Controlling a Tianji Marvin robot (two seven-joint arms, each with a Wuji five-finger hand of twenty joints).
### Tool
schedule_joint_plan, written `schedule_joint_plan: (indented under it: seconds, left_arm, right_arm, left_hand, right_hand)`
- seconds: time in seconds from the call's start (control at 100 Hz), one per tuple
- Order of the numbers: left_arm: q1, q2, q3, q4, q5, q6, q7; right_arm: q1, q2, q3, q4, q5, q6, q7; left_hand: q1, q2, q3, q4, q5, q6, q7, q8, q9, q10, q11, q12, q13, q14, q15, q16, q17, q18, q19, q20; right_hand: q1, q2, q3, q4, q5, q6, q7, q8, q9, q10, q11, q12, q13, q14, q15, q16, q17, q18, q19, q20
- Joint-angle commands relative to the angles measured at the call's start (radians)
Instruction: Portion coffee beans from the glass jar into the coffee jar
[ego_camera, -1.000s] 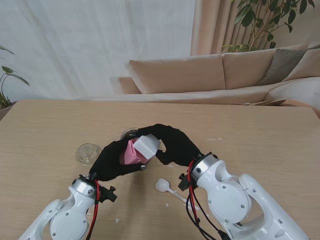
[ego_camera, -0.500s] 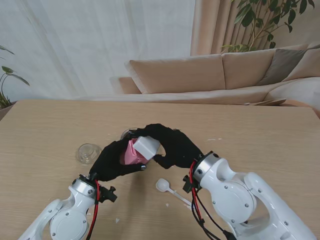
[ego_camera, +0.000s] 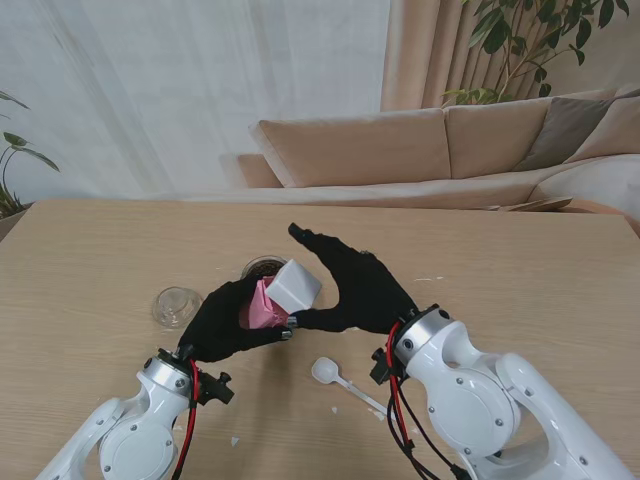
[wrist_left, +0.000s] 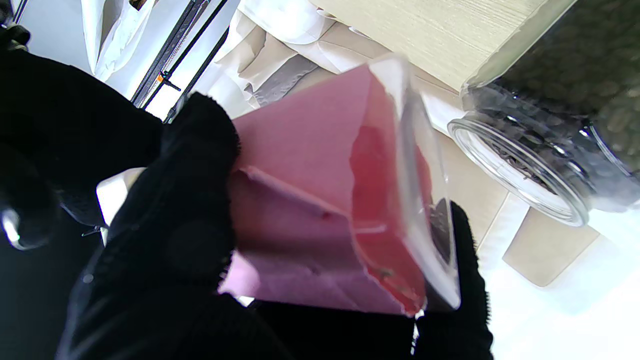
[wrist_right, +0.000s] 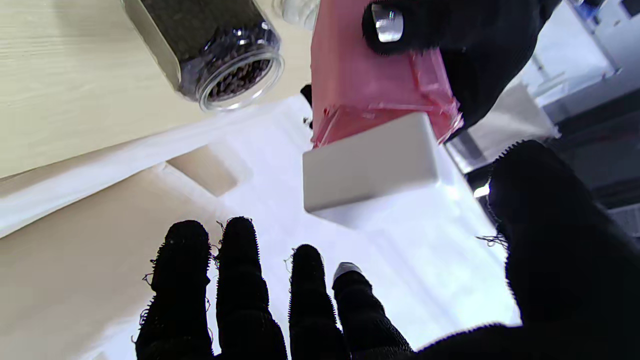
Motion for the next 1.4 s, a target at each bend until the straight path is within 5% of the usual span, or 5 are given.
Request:
schedule_joint_plan:
  seconds: [0.0, 0.31, 0.51, 0.68, 1.39]
  left_arm:
    - [0.006, -0.005, -0.001, -0.012, -0.002, -0.004, -0.015]
    - [0.007, -0.005, 0.0, -0.012, -0.002, -0.006, -0.018]
    - [0.006, -0.004, 0.001, -0.011, -0.002, -0.004, -0.018]
    - [0.006, -0.005, 0.001, -0.01, -0.002, -0.004, -0.018]
    - [0.009, -0.004, -0.007, -0.012, -0.001, -0.003, -0.022]
  right_arm:
    - [-0.008, -0.015, -0.009, 0.005, 0.005, 0.018, 0.017]
    - [0.023, -0.023, -0.045, 0.032, 0.048, 0.091, 0.001]
    - [0.038, -0.023, -0.046, 0.049, 0.08, 0.048, 0.008]
    - [0.04, -0.03, -0.043, 0.061, 0.119, 0.016, -0.019]
    - [0.012, -0.034, -0.012, 0.037, 0.172, 0.0, -0.027]
  left_hand:
    - [0.278, 0.148, 0.295, -0.001, 0.1, -0.22, 0.218, 0.075, 0.107, -0.141, 0.122, 0.074, 0.032, -0.023, 0.008, 0.025, 0.001, -0.013, 0.029, -0.002]
    - [0.279, 0.146, 0.297, -0.001, 0.1, -0.22, 0.218, 0.075, 0.106, -0.14, 0.122, 0.074, 0.032, -0.022, 0.007, 0.025, 0.001, -0.013, 0.029, -0.002]
    - [0.278, 0.146, 0.299, -0.001, 0.1, -0.22, 0.217, 0.075, 0.105, -0.141, 0.122, 0.074, 0.032, -0.022, 0.006, 0.026, 0.001, -0.013, 0.029, -0.002]
    - [0.277, 0.146, 0.3, -0.002, 0.1, -0.219, 0.217, 0.075, 0.107, -0.14, 0.122, 0.074, 0.033, -0.022, 0.006, 0.026, 0.001, -0.013, 0.029, -0.002]
    - [0.277, 0.147, 0.298, -0.002, 0.098, -0.22, 0.215, 0.075, 0.103, -0.142, 0.12, 0.074, 0.029, -0.023, 0.004, 0.025, 0.002, -0.015, 0.027, -0.003]
  right_hand:
    - [-0.075, 0.026, -0.026, -0.015, 0.056, 0.046, 0.033, 0.005, -0.032, 0.031, 0.077, 0.031, -0.004, 0.001, 0.023, 0.02, 0.009, -0.002, 0.029, 0.026]
    - [-0.027, 0.064, -0.064, 0.007, 0.312, 0.079, 0.194, 0.012, 0.152, 0.089, 0.184, 0.026, 0.076, 0.036, 0.109, 0.037, 0.074, 0.03, 0.138, 0.02]
    - [0.303, 0.092, -0.067, 0.062, 0.435, -0.141, 0.377, 0.095, 0.214, 0.034, 0.196, 0.037, 0.115, 0.012, 0.137, 0.042, 0.095, 0.024, 0.163, 0.005]
    - [0.433, -0.001, 0.259, -0.016, 0.479, -0.334, 0.565, 0.01, 0.261, 0.007, 0.21, 0.037, 0.146, -0.002, 0.149, 0.038, 0.103, 0.026, 0.167, 0.004]
    - [0.483, 0.045, 0.264, -0.042, 0.535, -0.385, 0.646, -0.039, 0.291, -0.014, 0.194, 0.033, 0.147, -0.008, 0.149, 0.033, 0.094, 0.018, 0.159, 0.003]
